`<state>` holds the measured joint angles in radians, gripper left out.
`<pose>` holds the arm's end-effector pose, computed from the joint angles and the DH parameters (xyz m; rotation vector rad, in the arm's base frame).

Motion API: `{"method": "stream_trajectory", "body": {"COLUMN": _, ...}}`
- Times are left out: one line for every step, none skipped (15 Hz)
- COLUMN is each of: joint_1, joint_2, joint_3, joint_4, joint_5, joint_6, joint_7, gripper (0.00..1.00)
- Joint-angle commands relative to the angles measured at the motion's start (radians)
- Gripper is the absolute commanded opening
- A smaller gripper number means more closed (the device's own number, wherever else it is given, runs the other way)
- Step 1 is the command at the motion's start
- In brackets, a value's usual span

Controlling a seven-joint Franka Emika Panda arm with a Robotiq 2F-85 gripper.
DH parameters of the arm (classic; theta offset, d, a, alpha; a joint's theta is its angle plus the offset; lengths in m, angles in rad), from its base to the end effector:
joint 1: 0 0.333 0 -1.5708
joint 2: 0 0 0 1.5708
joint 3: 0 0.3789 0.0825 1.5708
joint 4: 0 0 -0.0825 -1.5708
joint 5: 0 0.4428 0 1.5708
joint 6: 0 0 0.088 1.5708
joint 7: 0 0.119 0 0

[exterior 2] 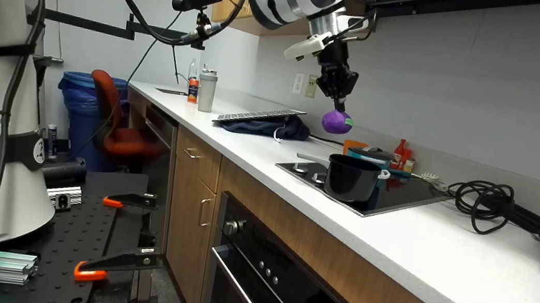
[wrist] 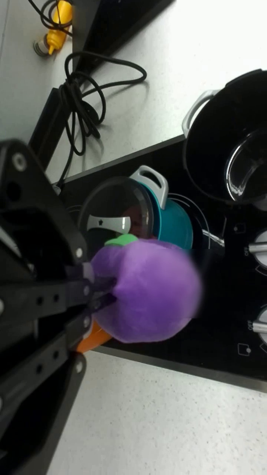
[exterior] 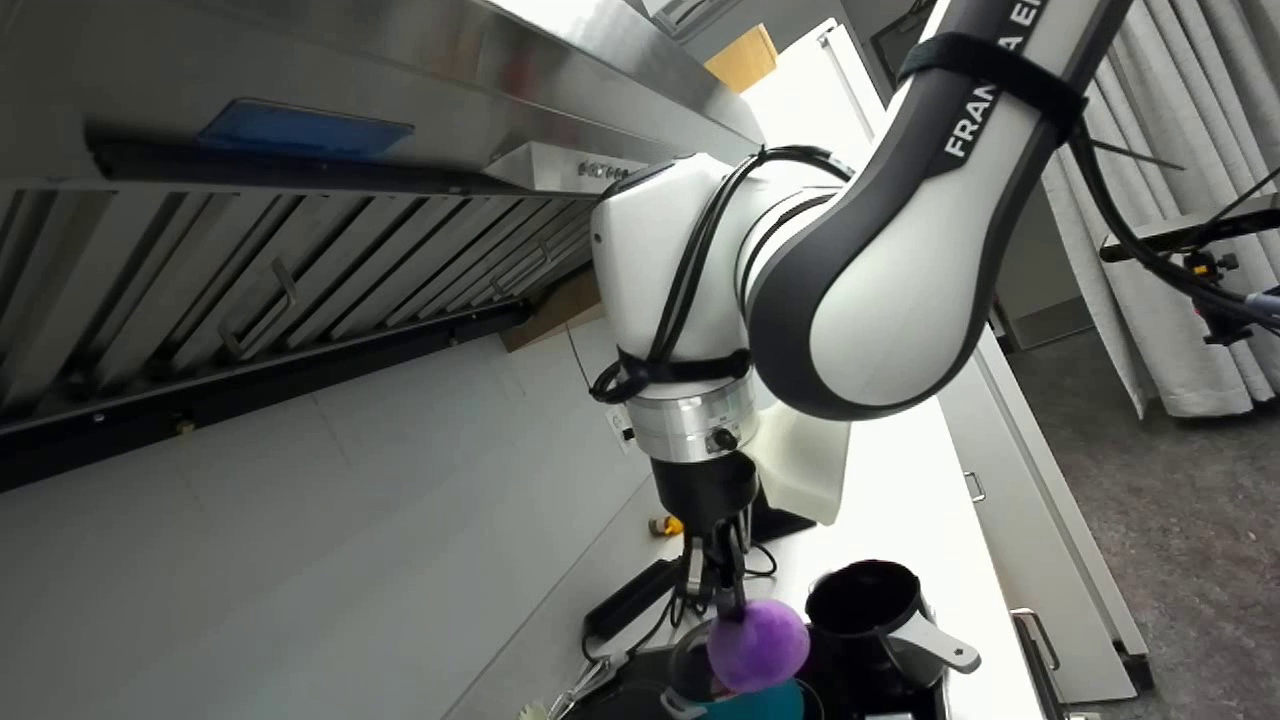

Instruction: Take the lid on the black pot and put it on the blue pot, then take the purple object in the pot and put it on the counter, then take the lid on the blue pot and put it back on the black pot

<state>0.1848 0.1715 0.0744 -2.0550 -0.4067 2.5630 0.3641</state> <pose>0.6463 0.1732 0.4042 2.9197 0.2873 0.5924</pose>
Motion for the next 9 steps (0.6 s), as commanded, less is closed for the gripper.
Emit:
{"method": "stream_trajectory", "body": {"joint_1": 0.030, "joint_2": 0.069, "joint_3": -0.002, "joint_4": 0.096, "joint_5": -0.021, "joint_6": -0.075, "joint_7": -0.018, "gripper": 0.00}}
{"method": "stream_trajectory", "body": {"joint_1": 0.037, "joint_2": 0.082, "joint_3": -0.003, "joint_4": 0.113, "joint_5": -0.021, "joint_6": -0.087, "joint_7": -0.025, "gripper": 0.00}}
{"method": "stream_trajectory", "body": {"joint_1": 0.043, "joint_2": 0.093, "joint_3": -0.003, "joint_4": 0.125, "joint_5": -0.020, "joint_6": -0.097, "joint_7": -0.031, "gripper": 0.00}}
{"method": "stream_trajectory", "body": {"joint_1": 0.048, "joint_2": 0.103, "joint_3": -0.004, "joint_4": 0.139, "joint_5": -0.018, "joint_6": -0.107, "joint_7": -0.038, "gripper": 0.00}}
{"method": "stream_trajectory", "body": {"joint_1": 0.052, "joint_2": 0.111, "joint_3": -0.004, "joint_4": 0.148, "joint_5": -0.017, "joint_6": -0.112, "joint_7": -0.044, "gripper": 0.00}}
{"method": "stream_trajectory", "body": {"joint_1": 0.056, "joint_2": 0.118, "joint_3": -0.005, "joint_4": 0.157, "joint_5": -0.014, "joint_6": -0.119, "joint_7": -0.051, "gripper": 0.00}}
{"method": "stream_trajectory", "body": {"joint_1": 0.058, "joint_2": 0.123, "joint_3": -0.005, "joint_4": 0.161, "joint_5": -0.012, "joint_6": -0.121, "joint_7": -0.056, "gripper": 0.00}}
{"method": "stream_trajectory", "body": {"joint_1": 0.059, "joint_2": 0.126, "joint_3": -0.004, "joint_4": 0.161, "joint_5": -0.004, "joint_6": -0.123, "joint_7": -0.064, "gripper": 0.26}}
{"method": "stream_trajectory", "body": {"joint_1": 0.059, "joint_2": 0.128, "joint_3": -0.005, "joint_4": 0.160, "joint_5": -0.001, "joint_6": -0.122, "joint_7": -0.067, "gripper": 0.28}}
